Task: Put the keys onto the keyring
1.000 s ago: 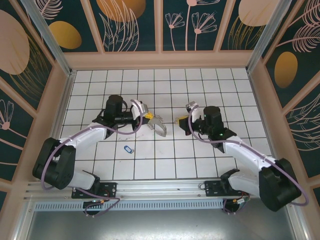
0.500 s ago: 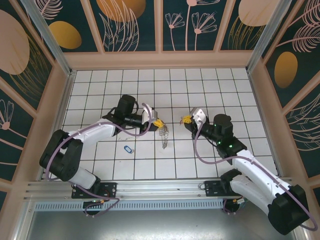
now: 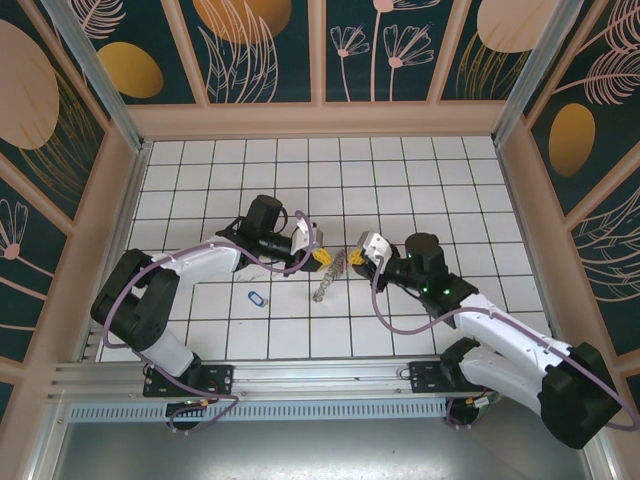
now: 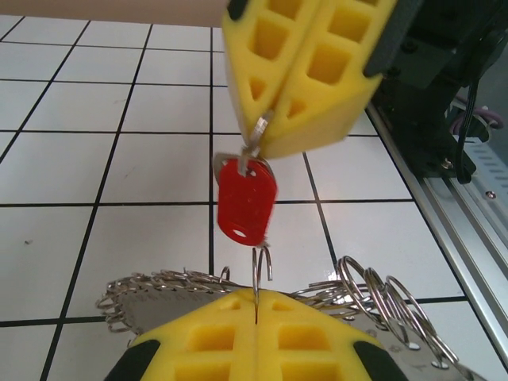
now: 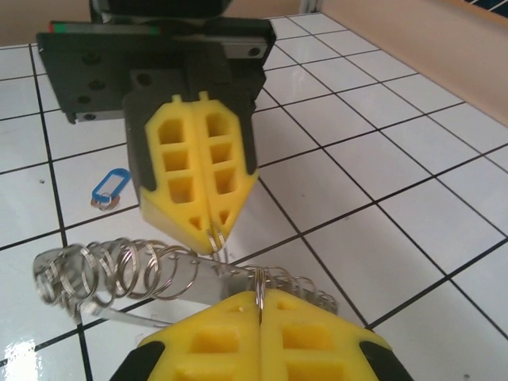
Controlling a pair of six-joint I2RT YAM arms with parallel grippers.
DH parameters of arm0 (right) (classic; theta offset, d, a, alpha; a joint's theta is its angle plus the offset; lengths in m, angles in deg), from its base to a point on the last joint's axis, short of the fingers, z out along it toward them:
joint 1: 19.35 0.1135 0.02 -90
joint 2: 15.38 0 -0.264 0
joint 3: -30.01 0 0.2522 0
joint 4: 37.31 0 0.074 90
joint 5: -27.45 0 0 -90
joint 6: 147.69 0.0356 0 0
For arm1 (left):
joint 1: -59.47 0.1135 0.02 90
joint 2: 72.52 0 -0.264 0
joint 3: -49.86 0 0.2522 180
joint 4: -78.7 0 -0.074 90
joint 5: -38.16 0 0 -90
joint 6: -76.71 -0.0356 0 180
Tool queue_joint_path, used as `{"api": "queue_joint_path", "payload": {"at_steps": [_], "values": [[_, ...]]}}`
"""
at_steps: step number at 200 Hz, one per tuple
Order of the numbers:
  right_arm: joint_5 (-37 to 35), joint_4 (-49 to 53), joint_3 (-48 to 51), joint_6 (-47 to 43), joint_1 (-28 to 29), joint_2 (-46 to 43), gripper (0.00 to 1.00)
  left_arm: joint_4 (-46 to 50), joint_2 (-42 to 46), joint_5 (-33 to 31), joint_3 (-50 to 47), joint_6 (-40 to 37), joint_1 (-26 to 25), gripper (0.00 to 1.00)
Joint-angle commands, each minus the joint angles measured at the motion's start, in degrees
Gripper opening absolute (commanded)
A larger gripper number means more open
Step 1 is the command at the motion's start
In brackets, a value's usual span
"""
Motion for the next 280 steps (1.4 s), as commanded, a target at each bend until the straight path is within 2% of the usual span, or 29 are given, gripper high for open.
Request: {"api": "queue_joint_path", "payload": {"at_steps": [1, 48, 133, 240, 280], "values": [[1.82, -2.09, 1.26, 1.60, 1.03, 0.56, 0.00, -1.41, -0.92, 2.47, 1.40, 2.13, -0.46, 0.00], [2.51, -4.12, 1.29, 5.43, 2.00, 2.36, 0.00, -2.30, -0.87, 1.08, 1.20, 4.28, -0.56, 0.00], [3.19, -8.23, 0.93, 5.98, 2.92, 4.47, 0.00, -2.55, -0.57, 0.31, 0.87, 4.64, -1.12, 0.00], [-2.72, -10.00, -0.21, 8.36, 4.25, 6.04, 0.00, -2.28, -0.13, -0.85, 1.04, 4.51, -1.35, 0.00], [-2.17, -11.19, -0.30, 9.44, 4.75, 6.24, 0.00, -2.11, -0.21, -1.50, 1.26, 4.42, -1.45, 0.00]]}}
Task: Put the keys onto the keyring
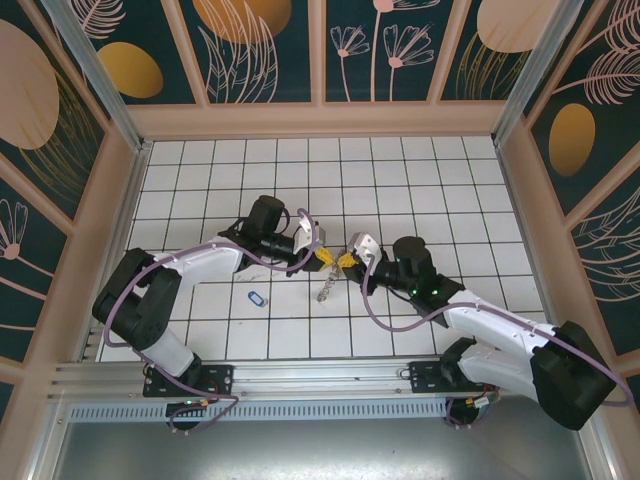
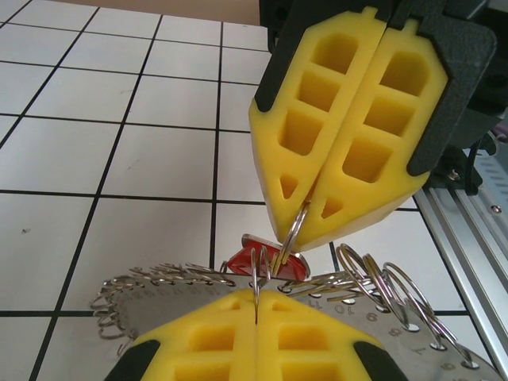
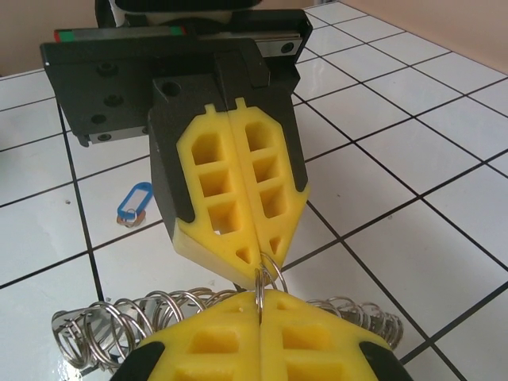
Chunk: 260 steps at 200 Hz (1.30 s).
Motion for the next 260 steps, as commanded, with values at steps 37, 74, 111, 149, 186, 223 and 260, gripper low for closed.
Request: {"api": "queue_joint_path", "payload": {"at_steps": [37, 74, 111, 149, 186, 223, 260], "values": [[-1.98, -2.72, -2.05, 1.78, 1.14, 1.21, 0.00, -0.77, 0.18, 0.42, 1.47, 0.37, -0.69, 0.00], [-6.10, -1.87, -2.82, 2.78, 1.59, 2.29, 0.00, -0.87, 0.41, 0.48, 1.47, 0.24, -0.92, 0.00], [-6.63, -2.74, -2.85, 4.32, 1.67, 2.22, 0.00, -0.62, 0.51, -0.55, 1.38, -0.28, -1.13, 0.00], [-9.52, -2.54, -3.20, 6.27, 1.85, 2.39, 0.00, -0.88, 0.85, -1.50, 1.11, -0.38, -1.22, 0.00], [-11.61, -0.45, -4.83, 8.72, 1.87, 2.82, 0.00, -1.30, 1.21, -2.30, 1.07, -0.60, -1.36, 0.00], [-13.55, 0.88, -5.02, 10.57, 1.94, 2.59, 0.00, -2.48, 1.40, -3.05, 0.47, -0.27, -1.31, 0.00], [-15.14, 2.20, -4.01, 11.10, 1.90, 2.44, 0.00, -8.01, 2.77, -4.53, -2.59, 2.11, -1.33, 0.00]]}}
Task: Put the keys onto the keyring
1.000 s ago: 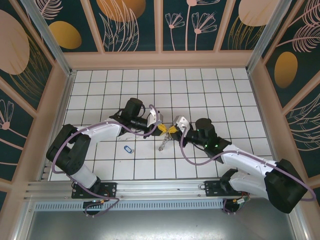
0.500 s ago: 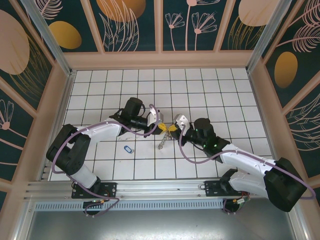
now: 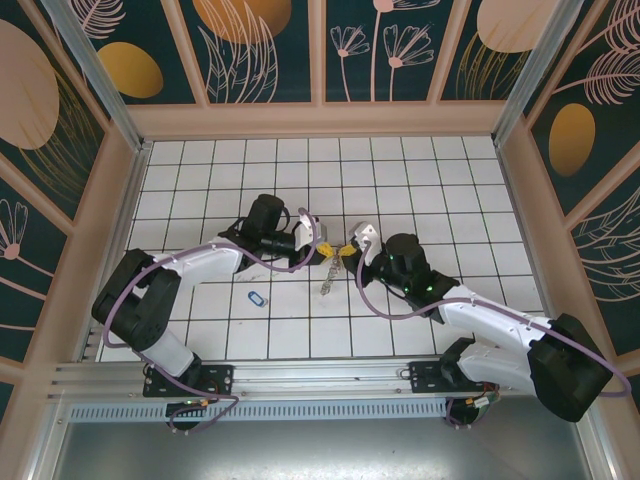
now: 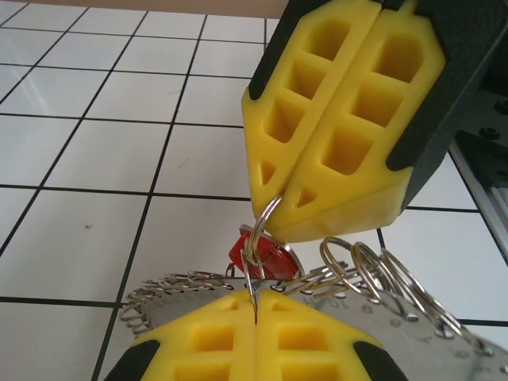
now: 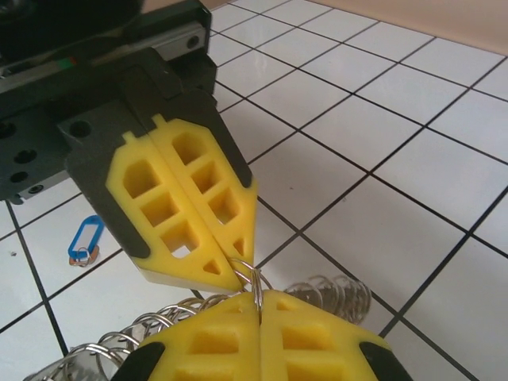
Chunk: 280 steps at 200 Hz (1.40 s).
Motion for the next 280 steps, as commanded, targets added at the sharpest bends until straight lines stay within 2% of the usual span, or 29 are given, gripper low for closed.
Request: {"api": "queue_joint_path", "payload": {"at_steps": [1, 40, 85, 99, 109, 148, 159, 174, 231, 280], "values": [[-3.68, 0.98, -1.14, 1.70, 0.02, -0.04, 0.00, -4.16, 2.21, 1.73, -2.10, 1.62, -1.04, 0.00], [-3.81, 0.66, -1.79, 1.48, 0.07, -0.63, 0.00, -10.81, 1.98, -0.25, -5.46, 5.31, -1.03, 0.00], [1.24, -0.56, -3.42, -0.06, 0.17, -1.25, 0.00, -17.83, 1.17, -1.29, -8.60, 9.77, -1.09, 0.00], [2.20, -0.20, -3.86, -0.90, 0.32, -1.00, 0.00, -17.96, 1.24, -0.81, -8.54, 9.87, -1.08, 0.00], [2.36, 0.06, -4.12, -1.33, 0.40, -0.89, 0.00, -17.96, 1.25, -1.00, -8.39, 10.09, -1.06, 0.08], [3.08, 1.58, -5.18, -2.85, 0.52, -0.51, 0.00, -18.24, 1.69, -1.86, -7.82, 10.32, -1.06, 0.10], [3.00, 1.76, -5.31, -3.13, 0.60, -0.54, 0.00, -18.30, 1.73, -2.15, -7.58, 10.36, -1.11, 0.14], [3.09, 1.97, -5.47, -3.34, 0.60, -0.52, 0.00, -18.16, 1.87, -1.99, -7.31, 10.37, -1.07, 0.13], [4.13, 2.45, -5.76, -3.73, 0.78, -0.47, 0.00, -17.78, 1.95, -1.37, -6.21, 10.40, -1.04, 0.19], [4.60, 2.98, -6.10, -3.89, 0.83, -0.10, 0.00, -15.22, 1.55, 0.07, -4.66, 8.63, -1.03, 0.21]]}}
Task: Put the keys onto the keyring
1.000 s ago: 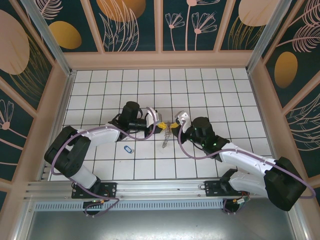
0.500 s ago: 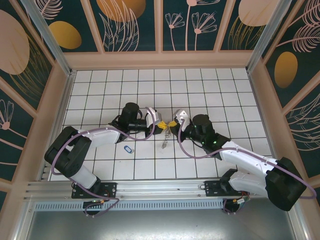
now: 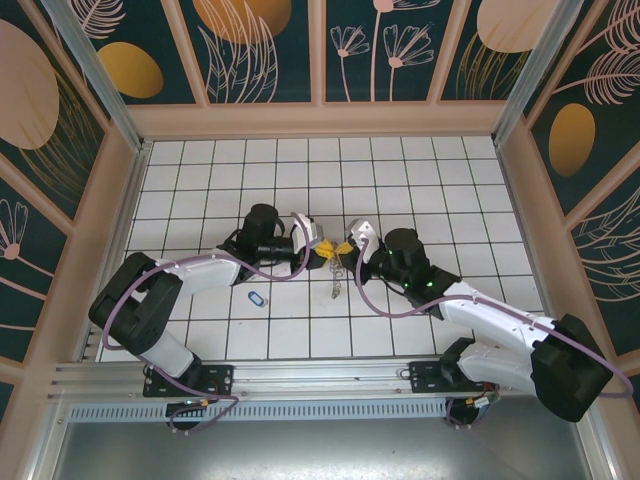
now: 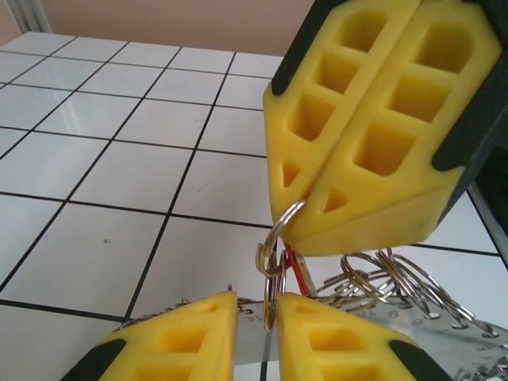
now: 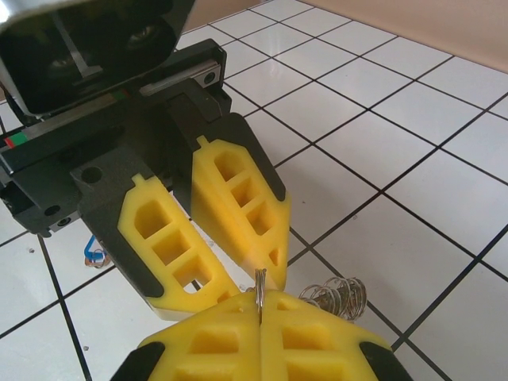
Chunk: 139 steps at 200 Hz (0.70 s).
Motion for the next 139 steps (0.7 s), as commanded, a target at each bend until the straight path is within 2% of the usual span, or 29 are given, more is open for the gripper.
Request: {"api": "queue_joint_path", "payload": {"at_steps": [1, 12, 43, 86, 139], "values": [[1.79, -0.29, -2.87, -1.20, 0.59, 0.03, 0.00, 1.65, 0.57, 2.32, 2.31, -1.49, -0.31, 0.21], [1.99, -0.22, -2.87, -1.32, 0.61, 0.02, 0.00, 2.22, 0.31, 2.35, 2.72, -1.79, -0.36, 0.21], [1.56, -0.12, -2.96, -1.10, 0.61, -0.12, 0.00, 5.11, -0.06, 1.85, 3.27, -4.33, -0.35, 0.09], [-1.53, 1.12, -2.26, -0.90, 0.61, -1.01, 0.00, 6.42, 0.45, 0.05, 2.39, -5.88, -0.38, 0.00], [-6.63, 3.05, -0.71, 1.25, -0.01, -1.48, 0.00, 2.25, 0.97, -0.47, 0.94, -3.99, -0.38, 0.00]]}}
